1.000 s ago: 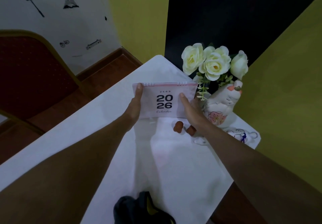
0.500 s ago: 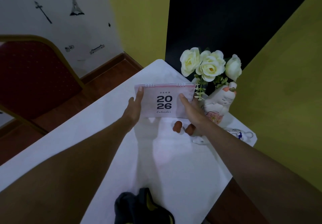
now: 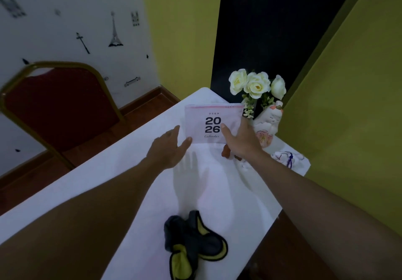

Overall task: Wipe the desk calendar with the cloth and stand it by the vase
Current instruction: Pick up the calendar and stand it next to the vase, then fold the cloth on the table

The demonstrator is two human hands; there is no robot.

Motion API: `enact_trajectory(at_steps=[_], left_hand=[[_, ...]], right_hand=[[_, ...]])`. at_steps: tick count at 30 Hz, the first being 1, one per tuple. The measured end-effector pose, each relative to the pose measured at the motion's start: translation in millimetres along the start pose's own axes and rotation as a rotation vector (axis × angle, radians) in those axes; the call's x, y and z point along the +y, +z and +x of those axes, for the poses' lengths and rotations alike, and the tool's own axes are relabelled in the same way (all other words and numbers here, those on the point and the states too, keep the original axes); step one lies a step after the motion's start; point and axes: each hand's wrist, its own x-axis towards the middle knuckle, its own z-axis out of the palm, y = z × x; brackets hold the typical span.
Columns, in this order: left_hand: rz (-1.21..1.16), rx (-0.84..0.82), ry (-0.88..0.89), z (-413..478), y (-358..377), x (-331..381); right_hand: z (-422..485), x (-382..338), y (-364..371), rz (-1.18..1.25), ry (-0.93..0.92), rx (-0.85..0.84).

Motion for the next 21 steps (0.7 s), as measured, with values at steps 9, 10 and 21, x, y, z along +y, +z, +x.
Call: enact_trajectory(at_steps=[9,10,21], left_hand=[[-0.004,-0.065,0.077,-122.0,5.4,-30.1],[-0.021,-0.09,0.07,-132.3,12.8,-35.7],[-0.165,-0.35,0.16,-202.2,109.5,-87.7]], right_hand=[[-126.0,-7.9,37.6,-0.163,-0.181,-0.025],[-139.0,-3.2,44.0,-0.137,-0.153,-0.063],[-247.6,93.2,114.4,-0.169,0.034,-0.407]])
